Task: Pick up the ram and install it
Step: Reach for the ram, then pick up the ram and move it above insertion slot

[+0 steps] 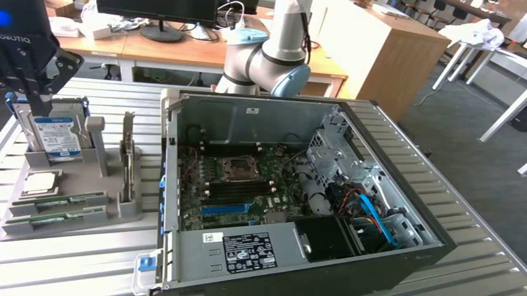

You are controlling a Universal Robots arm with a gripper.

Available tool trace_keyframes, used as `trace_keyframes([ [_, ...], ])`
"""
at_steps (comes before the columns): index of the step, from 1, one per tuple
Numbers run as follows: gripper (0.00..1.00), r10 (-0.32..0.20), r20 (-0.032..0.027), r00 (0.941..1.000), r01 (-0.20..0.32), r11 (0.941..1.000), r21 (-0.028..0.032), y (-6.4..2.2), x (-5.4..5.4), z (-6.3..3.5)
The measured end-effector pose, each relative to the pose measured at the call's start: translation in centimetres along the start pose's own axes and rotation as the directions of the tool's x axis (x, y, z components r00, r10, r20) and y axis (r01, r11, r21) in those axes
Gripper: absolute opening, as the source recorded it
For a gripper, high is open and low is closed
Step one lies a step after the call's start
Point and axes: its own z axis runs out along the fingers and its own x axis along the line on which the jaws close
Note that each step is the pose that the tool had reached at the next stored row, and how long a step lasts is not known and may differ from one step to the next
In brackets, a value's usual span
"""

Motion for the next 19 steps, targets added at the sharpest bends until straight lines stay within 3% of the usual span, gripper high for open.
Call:
trace_keyframes([
  [5,0.10,0.000,0.0001,1.0000,0.000,1.0000,0.0000,-0.60,-0.05,-0.02],
  [19,0.10,0.000,0.0000,1.0000,0.000,1.0000,0.0000,-0.61,-0.05,-0.03],
])
